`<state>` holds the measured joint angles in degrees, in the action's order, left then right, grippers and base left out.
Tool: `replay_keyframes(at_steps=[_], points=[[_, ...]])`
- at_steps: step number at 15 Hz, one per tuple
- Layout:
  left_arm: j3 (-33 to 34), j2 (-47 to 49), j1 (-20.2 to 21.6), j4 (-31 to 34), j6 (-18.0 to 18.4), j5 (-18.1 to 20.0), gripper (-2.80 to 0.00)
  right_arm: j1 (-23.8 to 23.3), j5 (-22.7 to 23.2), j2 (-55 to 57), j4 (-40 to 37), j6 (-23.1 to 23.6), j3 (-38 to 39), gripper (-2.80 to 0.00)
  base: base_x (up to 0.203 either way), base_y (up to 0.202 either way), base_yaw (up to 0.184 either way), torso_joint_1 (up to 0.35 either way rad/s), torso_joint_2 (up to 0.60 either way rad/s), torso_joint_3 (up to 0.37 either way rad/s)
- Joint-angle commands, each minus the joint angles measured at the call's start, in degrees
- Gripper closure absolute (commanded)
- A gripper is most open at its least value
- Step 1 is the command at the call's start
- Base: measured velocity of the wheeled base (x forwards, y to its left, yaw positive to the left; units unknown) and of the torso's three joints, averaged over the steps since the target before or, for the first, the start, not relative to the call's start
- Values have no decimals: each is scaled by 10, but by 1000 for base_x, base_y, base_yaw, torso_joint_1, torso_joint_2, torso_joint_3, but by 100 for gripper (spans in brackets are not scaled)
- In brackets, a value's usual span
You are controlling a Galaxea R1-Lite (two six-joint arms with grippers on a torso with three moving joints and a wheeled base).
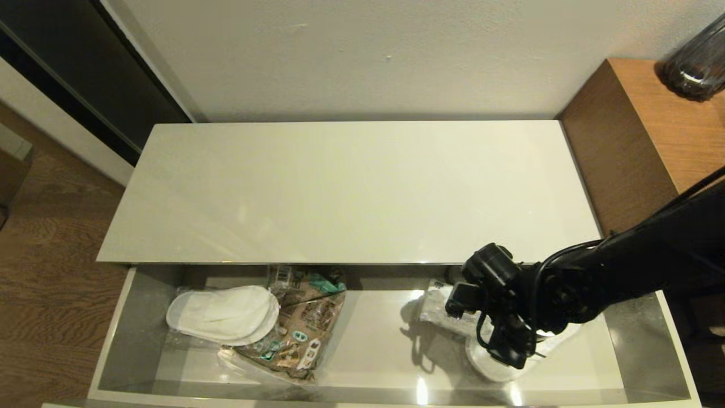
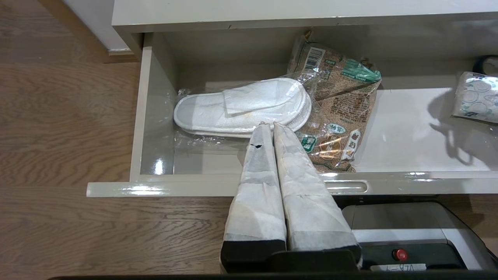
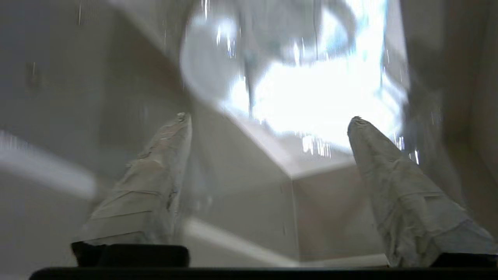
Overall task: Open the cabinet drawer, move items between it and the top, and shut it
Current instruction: Take out the tissue from the drawer
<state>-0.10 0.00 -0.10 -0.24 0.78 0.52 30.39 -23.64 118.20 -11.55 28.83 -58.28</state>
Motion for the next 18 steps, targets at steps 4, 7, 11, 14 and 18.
replay_keyframes(at_steps=[4,7,11,14,18], points=[[0,0,0,0,0,0,0,1,-9,147,175,3,-29,-280,0,0,0,0,0,0],[0,0,0,0,0,0,0,1,-13,173,223,3,-35,-280,0,0,0,0,0,0],[0,0,0,0,0,-1,0,1,-40,205,314,7,-36,-280,0,0,0,0,0,0],[-1,1,0,0,0,0,0,1,-42,210,326,7,-36,-280,0,0,0,0,0,0],[0,0,0,0,0,0,0,1,-87,241,363,6,-44,-280,0,0,0,0,0,0]])
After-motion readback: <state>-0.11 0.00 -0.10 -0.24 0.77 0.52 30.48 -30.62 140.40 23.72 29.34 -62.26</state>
